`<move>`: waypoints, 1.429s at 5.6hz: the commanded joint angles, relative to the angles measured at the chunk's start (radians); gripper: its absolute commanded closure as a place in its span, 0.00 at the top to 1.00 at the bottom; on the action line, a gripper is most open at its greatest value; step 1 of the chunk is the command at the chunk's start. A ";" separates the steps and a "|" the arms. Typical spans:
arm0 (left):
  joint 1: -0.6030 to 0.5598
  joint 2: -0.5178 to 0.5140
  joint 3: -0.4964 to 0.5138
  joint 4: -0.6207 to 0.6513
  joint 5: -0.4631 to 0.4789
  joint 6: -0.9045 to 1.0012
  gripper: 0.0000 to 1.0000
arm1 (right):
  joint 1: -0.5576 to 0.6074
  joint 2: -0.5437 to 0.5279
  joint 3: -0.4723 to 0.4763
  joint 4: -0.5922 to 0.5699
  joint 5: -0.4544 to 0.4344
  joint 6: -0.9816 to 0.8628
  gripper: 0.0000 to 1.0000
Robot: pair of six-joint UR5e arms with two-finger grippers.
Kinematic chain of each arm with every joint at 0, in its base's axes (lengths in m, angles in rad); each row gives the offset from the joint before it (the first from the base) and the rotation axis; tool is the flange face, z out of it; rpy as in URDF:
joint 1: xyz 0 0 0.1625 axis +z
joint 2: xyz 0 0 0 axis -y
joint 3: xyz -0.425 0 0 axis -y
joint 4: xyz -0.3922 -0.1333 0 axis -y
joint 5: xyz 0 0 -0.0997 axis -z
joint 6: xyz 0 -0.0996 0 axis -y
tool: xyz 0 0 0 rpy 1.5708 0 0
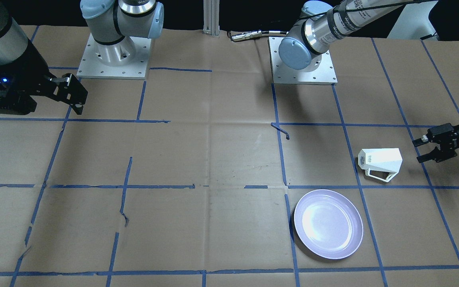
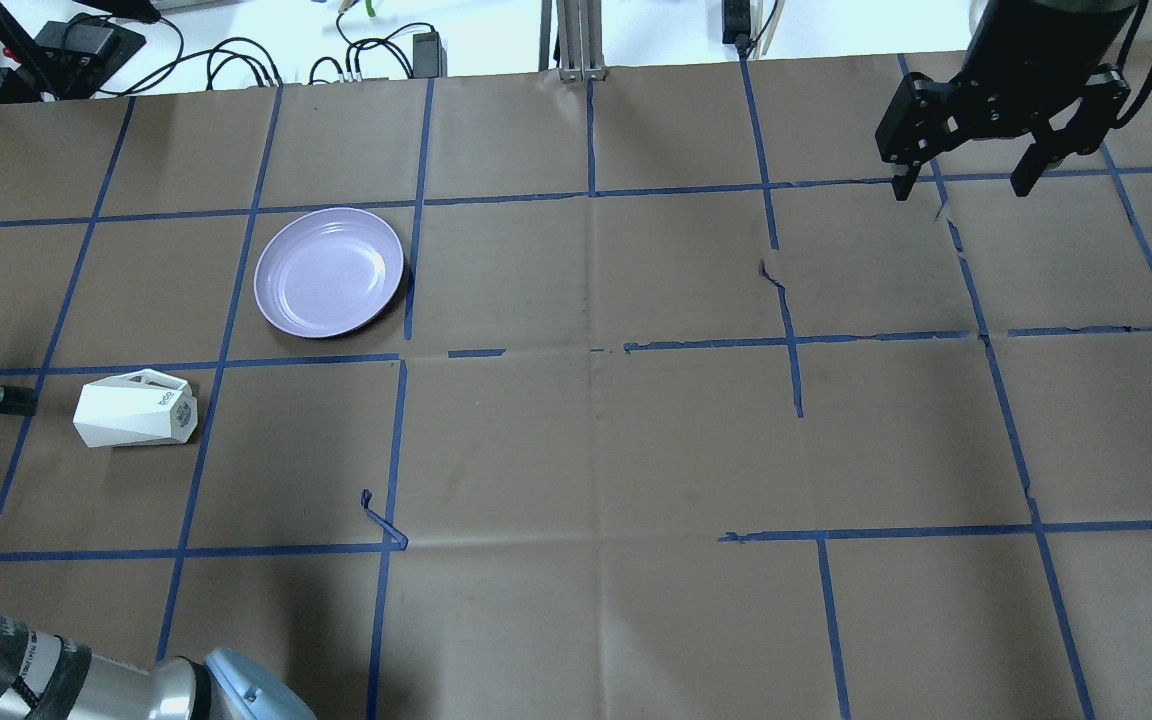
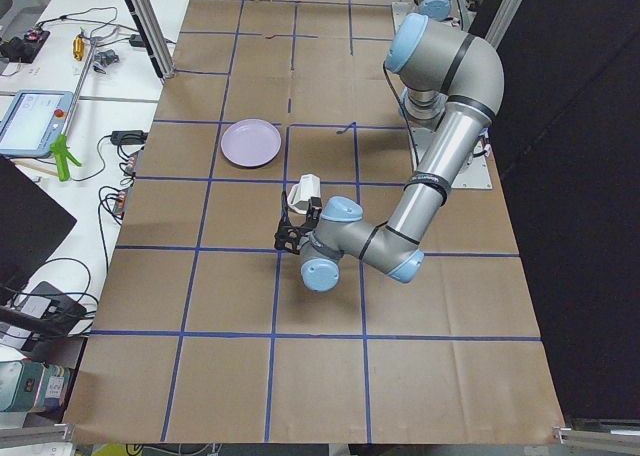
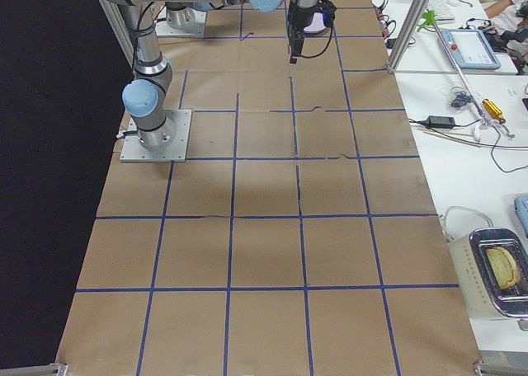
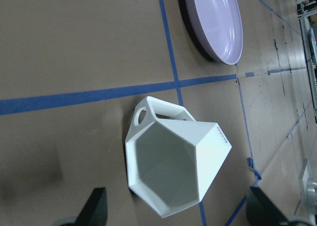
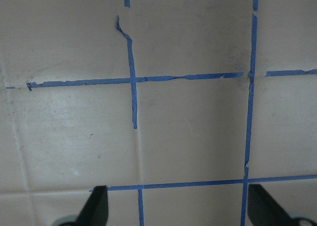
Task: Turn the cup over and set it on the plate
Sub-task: 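Lower the left gripper onto the white mug's open end, then close the left gripper on the mug rim and lift it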
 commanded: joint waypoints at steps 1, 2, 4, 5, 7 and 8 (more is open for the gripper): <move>-0.011 -0.037 -0.017 -0.052 -0.038 0.013 0.98 | 0.000 0.000 0.000 0.000 0.000 0.000 1.00; -0.016 -0.051 -0.024 -0.105 -0.060 0.014 0.98 | 0.000 0.000 0.000 0.000 0.000 0.000 1.00; -0.069 -0.051 -0.024 -0.167 -0.110 0.019 0.97 | 0.000 0.000 0.000 0.000 0.000 0.000 1.00; -0.072 -0.054 -0.024 -0.179 -0.118 0.048 0.79 | 0.000 0.000 0.000 0.000 0.000 0.000 1.00; -0.071 -0.054 -0.018 -0.173 -0.116 0.034 0.04 | 0.000 0.000 0.000 0.000 0.000 0.000 1.00; -0.069 -0.053 -0.017 -0.173 -0.120 0.031 0.00 | 0.000 0.000 0.000 0.000 0.000 0.000 1.00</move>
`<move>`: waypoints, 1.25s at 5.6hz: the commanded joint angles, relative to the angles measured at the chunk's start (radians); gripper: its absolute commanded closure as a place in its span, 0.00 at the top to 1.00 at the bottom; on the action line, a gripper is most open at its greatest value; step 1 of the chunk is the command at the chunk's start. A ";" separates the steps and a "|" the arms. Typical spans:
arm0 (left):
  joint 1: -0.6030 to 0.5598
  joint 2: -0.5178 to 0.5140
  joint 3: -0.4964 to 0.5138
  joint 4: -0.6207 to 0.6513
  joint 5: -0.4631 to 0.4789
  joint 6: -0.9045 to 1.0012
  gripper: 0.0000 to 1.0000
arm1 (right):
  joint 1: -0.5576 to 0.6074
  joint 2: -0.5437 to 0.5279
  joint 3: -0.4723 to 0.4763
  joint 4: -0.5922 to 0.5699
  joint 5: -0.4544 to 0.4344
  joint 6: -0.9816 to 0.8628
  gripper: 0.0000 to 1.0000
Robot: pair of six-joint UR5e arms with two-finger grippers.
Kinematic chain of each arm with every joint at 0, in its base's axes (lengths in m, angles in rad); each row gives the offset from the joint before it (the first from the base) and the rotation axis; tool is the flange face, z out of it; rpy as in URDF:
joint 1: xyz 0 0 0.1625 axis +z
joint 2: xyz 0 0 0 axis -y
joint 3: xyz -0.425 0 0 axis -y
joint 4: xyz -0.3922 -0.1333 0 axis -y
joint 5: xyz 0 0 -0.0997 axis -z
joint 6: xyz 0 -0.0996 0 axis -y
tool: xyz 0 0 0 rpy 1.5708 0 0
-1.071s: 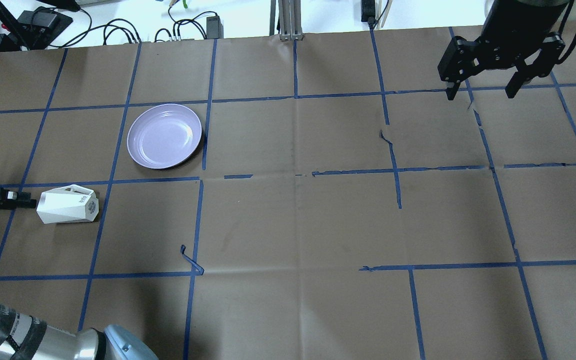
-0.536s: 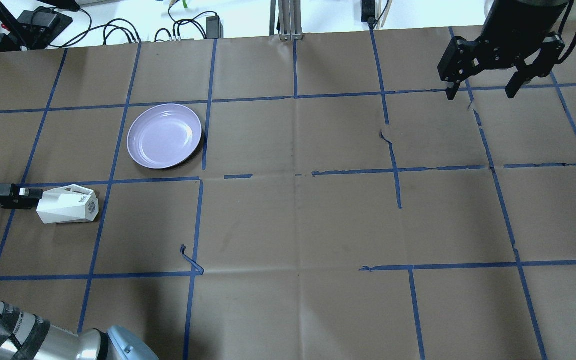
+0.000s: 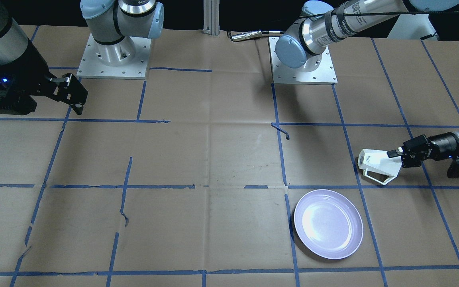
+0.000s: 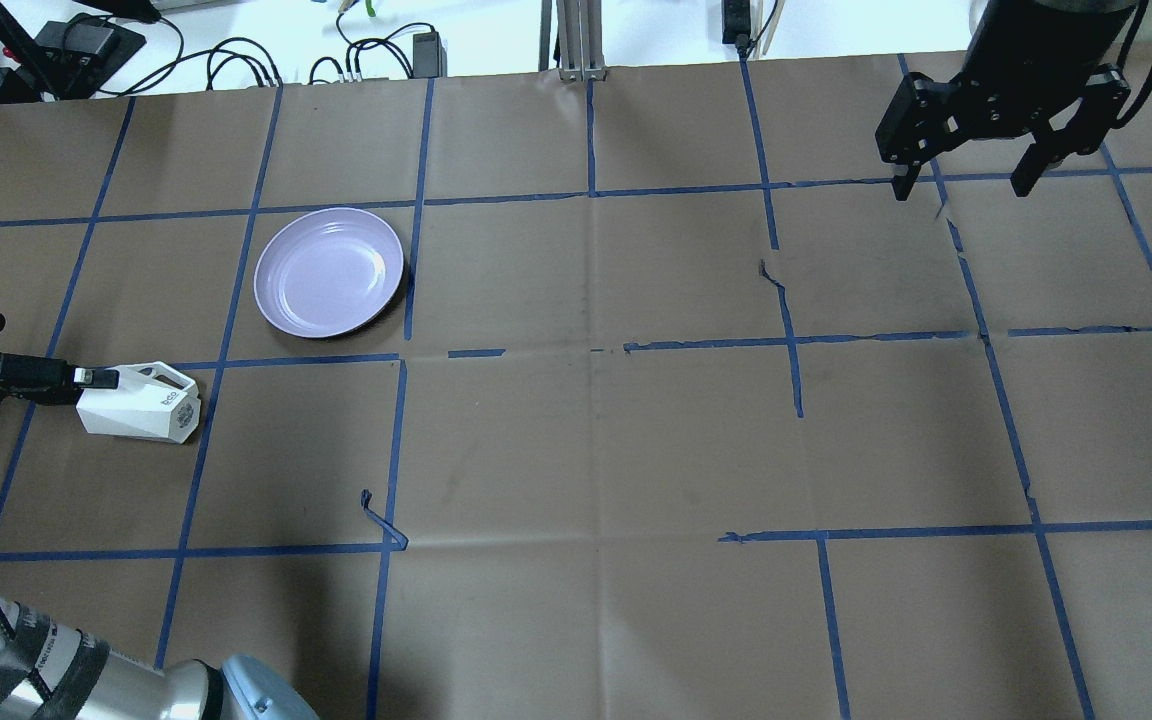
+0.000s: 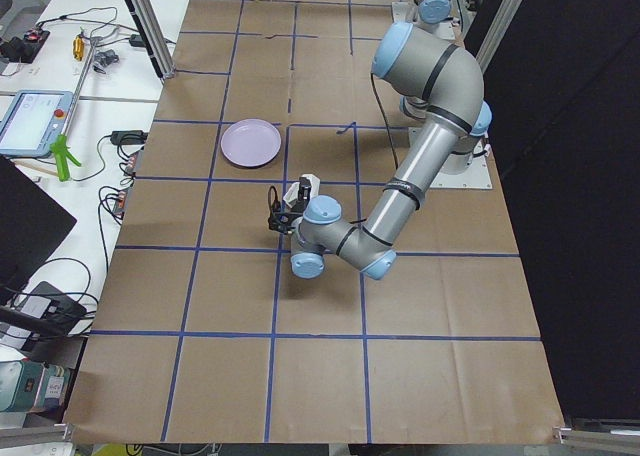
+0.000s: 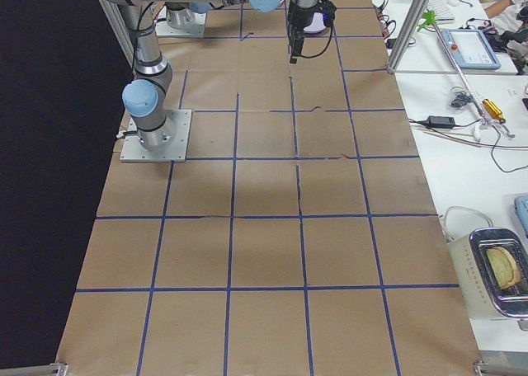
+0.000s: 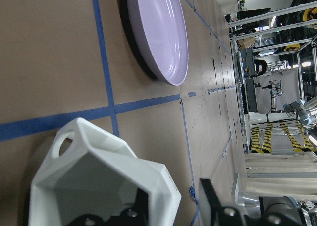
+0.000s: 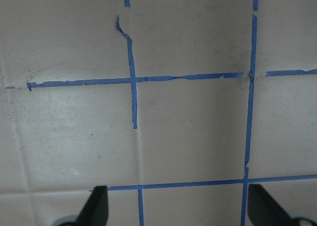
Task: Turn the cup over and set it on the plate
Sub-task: 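Close the left gripper on the mug rim and lift it, then carry the mug over the lavender plate with the left gripper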
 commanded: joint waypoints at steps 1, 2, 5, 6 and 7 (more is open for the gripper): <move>0.003 0.018 0.006 -0.001 -0.007 -0.006 0.00 | 0.000 0.000 0.000 0.000 0.000 0.000 1.00; 0.001 0.047 0.019 -0.006 -0.028 -0.061 0.00 | 0.000 0.000 0.000 0.000 0.000 0.000 1.00; -0.138 0.253 0.022 0.079 -0.021 -0.282 0.00 | 0.000 0.000 0.000 0.000 0.000 0.000 1.00; -0.266 0.309 0.013 0.192 0.005 -0.384 0.00 | 0.000 0.000 0.000 0.000 0.000 0.000 1.00; -0.389 0.334 0.012 0.329 0.060 -0.543 0.00 | 0.000 0.000 0.000 0.000 0.000 0.000 1.00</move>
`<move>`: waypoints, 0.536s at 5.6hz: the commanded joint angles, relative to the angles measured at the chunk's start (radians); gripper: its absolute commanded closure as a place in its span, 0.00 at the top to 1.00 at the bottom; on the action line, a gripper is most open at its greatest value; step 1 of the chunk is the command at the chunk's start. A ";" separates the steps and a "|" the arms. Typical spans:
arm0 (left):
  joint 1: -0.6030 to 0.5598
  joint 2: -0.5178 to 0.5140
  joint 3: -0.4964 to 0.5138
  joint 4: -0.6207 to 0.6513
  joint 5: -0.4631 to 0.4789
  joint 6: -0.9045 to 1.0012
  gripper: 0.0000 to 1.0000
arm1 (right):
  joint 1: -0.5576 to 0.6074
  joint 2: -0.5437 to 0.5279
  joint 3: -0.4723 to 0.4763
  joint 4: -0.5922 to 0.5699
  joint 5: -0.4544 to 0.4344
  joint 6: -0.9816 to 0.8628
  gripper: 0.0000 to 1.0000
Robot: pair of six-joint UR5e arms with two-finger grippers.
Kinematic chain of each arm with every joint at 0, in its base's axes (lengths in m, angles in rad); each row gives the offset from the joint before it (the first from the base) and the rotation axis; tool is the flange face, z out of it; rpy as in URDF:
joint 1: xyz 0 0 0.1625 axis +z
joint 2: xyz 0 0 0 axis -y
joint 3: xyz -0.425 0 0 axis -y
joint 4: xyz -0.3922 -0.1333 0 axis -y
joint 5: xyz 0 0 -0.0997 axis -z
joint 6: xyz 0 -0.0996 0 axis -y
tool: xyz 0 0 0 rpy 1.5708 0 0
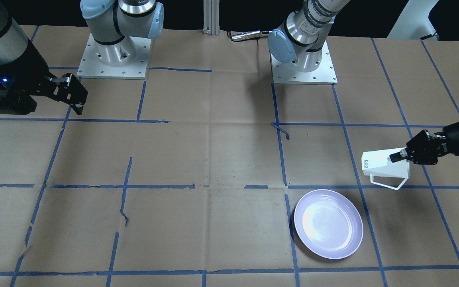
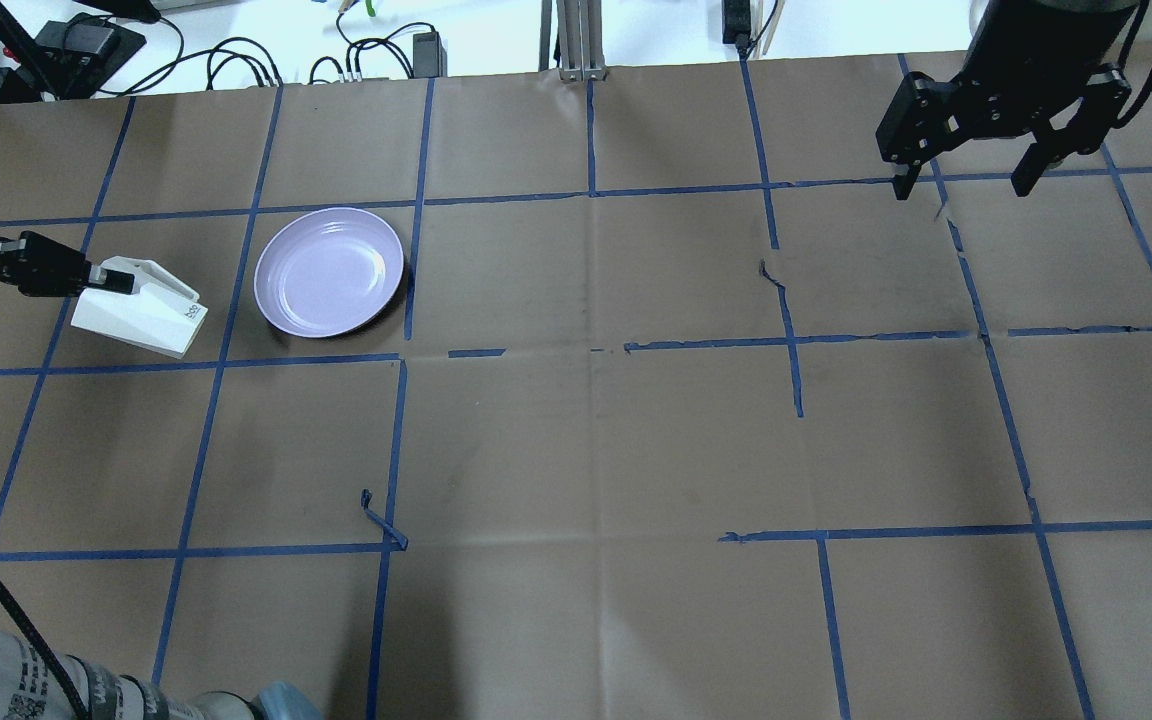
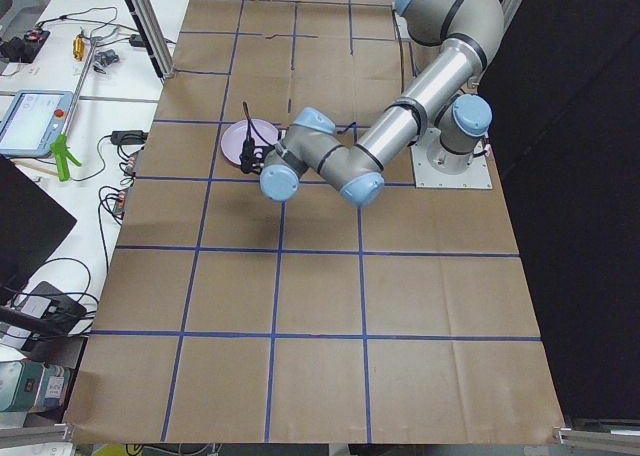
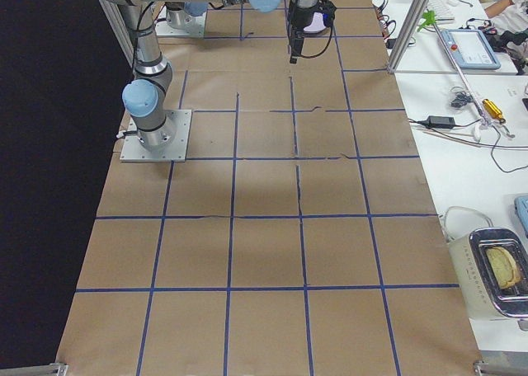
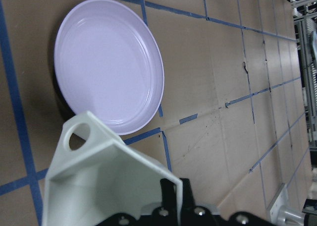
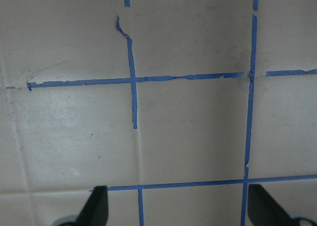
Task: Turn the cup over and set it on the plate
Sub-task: 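Carry the mug over the lavender plate with the left gripper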
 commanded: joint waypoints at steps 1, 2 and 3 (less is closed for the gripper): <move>-0.230 0.028 -0.005 0.280 0.159 -0.302 0.00 | 0.000 0.000 0.000 0.000 0.000 0.000 1.00; -0.358 0.023 -0.005 0.431 0.248 -0.442 0.00 | 0.000 0.000 0.000 0.000 0.000 0.000 1.00; -0.476 -0.001 -0.034 0.627 0.424 -0.541 0.00 | 0.000 0.000 0.000 0.000 0.000 0.000 1.00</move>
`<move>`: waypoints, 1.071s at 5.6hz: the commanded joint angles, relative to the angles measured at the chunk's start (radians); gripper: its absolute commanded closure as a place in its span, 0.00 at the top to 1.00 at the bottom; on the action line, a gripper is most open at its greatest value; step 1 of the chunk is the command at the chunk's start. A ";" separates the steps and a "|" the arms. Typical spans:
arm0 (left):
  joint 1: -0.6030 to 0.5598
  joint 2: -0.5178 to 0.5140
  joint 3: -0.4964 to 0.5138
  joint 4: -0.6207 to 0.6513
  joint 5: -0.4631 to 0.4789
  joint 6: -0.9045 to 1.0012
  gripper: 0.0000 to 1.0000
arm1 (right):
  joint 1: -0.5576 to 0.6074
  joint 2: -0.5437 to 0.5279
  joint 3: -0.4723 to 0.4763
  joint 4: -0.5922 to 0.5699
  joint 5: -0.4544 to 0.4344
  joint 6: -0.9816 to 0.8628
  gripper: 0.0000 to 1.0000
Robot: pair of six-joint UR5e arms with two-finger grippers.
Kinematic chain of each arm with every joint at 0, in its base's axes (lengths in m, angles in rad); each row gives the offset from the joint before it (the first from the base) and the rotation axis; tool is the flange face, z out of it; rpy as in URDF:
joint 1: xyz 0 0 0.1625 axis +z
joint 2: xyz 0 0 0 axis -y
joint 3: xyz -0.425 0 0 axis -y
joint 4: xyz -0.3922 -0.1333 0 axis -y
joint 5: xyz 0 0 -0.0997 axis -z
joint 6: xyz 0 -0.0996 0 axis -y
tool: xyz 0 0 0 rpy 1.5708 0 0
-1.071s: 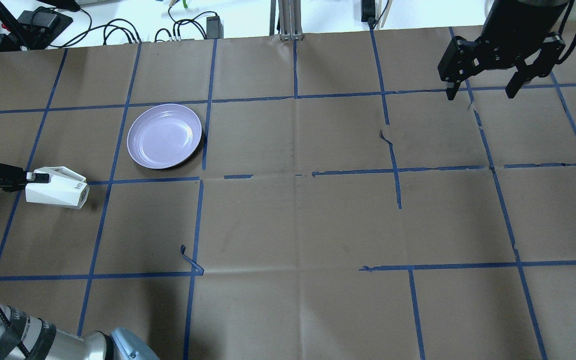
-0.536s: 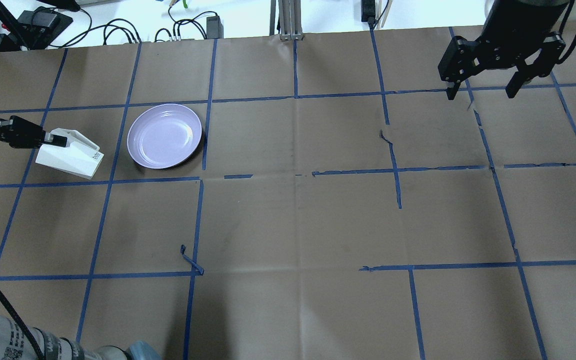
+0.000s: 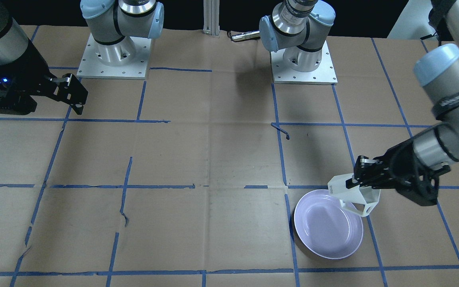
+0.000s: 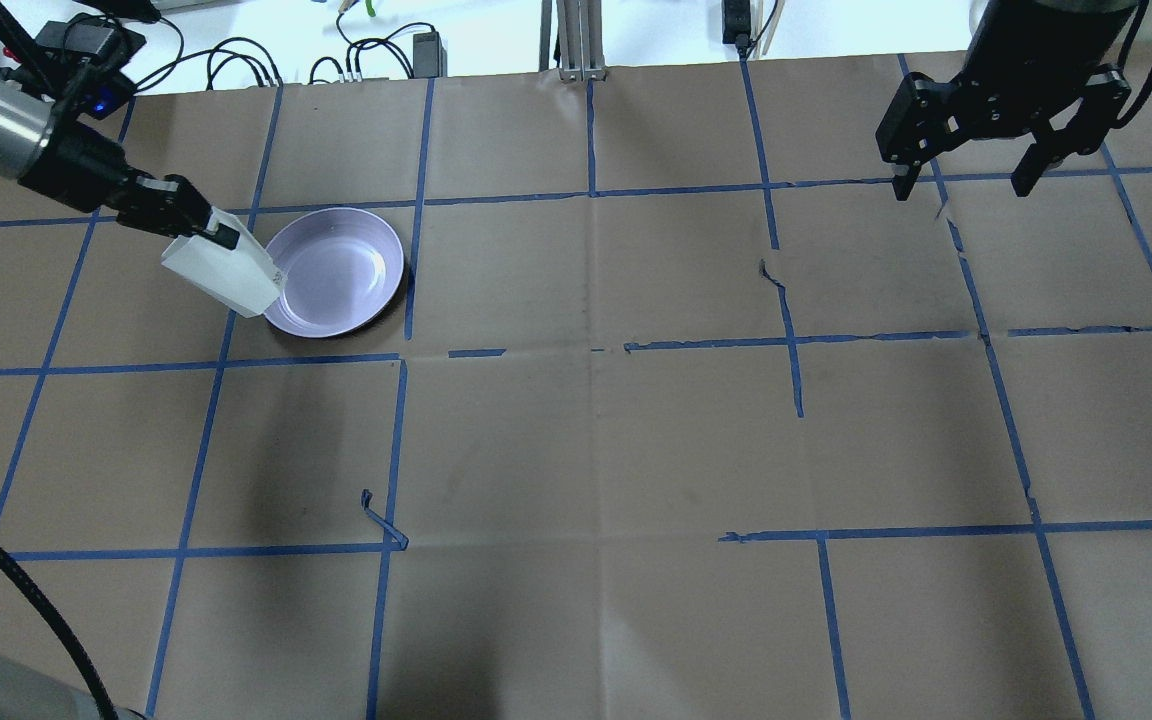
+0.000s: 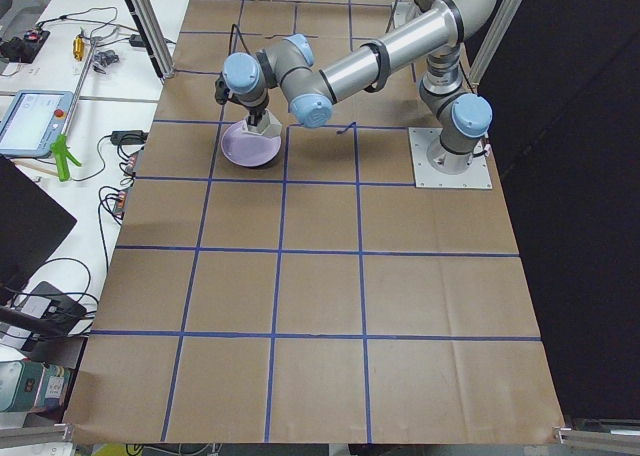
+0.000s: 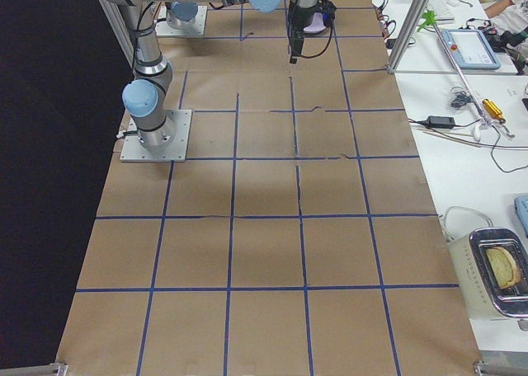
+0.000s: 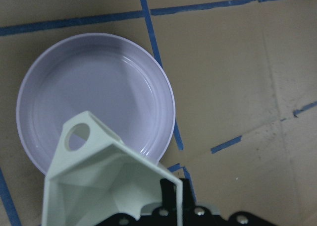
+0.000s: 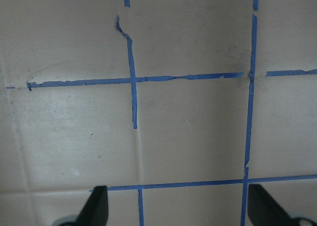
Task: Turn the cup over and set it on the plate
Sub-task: 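Carry the mug over the lavender plate with the left gripper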
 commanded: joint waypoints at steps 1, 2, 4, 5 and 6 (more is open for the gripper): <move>-0.178 -0.043 -0.051 0.289 0.307 -0.117 0.00 | 0.000 0.000 0.000 0.000 0.000 0.000 1.00; -0.205 -0.069 -0.064 0.387 0.368 -0.120 0.00 | 0.000 0.000 0.000 0.000 0.000 0.000 1.00; -0.233 -0.086 -0.130 0.462 0.358 -0.116 0.00 | 0.000 0.000 0.000 0.000 0.000 0.000 1.00; -0.219 -0.080 -0.156 0.460 0.351 -0.110 0.00 | 0.000 0.000 0.000 0.000 0.000 0.000 1.00; -0.205 -0.075 -0.180 0.483 0.348 -0.110 0.00 | 0.000 0.000 0.000 0.000 0.000 0.000 1.00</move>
